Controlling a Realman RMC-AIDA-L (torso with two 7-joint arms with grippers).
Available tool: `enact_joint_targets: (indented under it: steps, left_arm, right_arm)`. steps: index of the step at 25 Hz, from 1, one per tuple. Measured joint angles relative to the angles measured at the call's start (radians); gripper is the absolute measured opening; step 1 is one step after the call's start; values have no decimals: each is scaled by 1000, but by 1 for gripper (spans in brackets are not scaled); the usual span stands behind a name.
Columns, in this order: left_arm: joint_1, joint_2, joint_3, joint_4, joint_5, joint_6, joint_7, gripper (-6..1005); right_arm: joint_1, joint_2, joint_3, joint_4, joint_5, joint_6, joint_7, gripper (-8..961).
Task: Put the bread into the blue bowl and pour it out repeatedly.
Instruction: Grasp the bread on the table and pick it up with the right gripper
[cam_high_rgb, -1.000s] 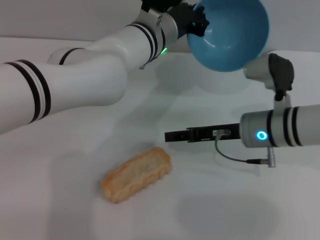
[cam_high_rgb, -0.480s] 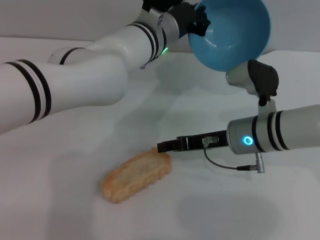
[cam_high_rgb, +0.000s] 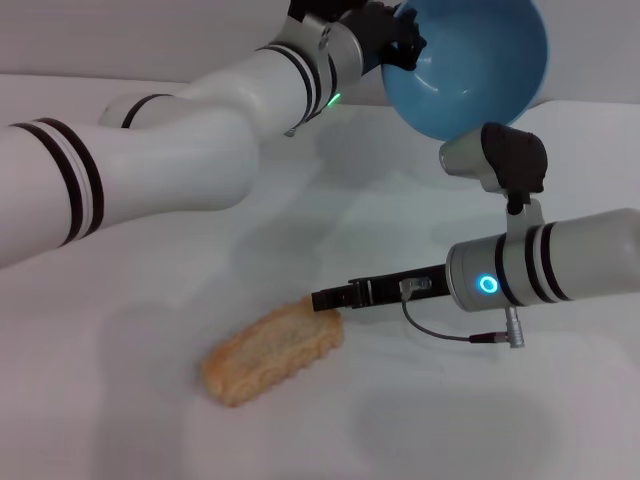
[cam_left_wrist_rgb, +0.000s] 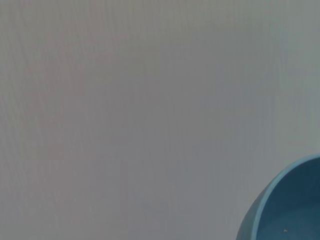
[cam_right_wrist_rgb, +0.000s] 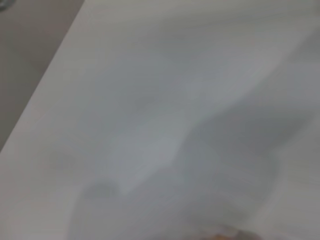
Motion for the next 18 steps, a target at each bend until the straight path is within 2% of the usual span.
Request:
enact_joint_targets:
  steps: [12, 18]
  left_arm:
    - [0, 0, 3, 11, 0, 7, 0, 0]
    - [-1, 0, 4, 13, 0, 9, 0, -1]
  right_arm:
    - [-8, 0, -38, -19, 49, 39, 5, 474]
    - [-1, 0, -95, -26, 51, 52, 59, 469]
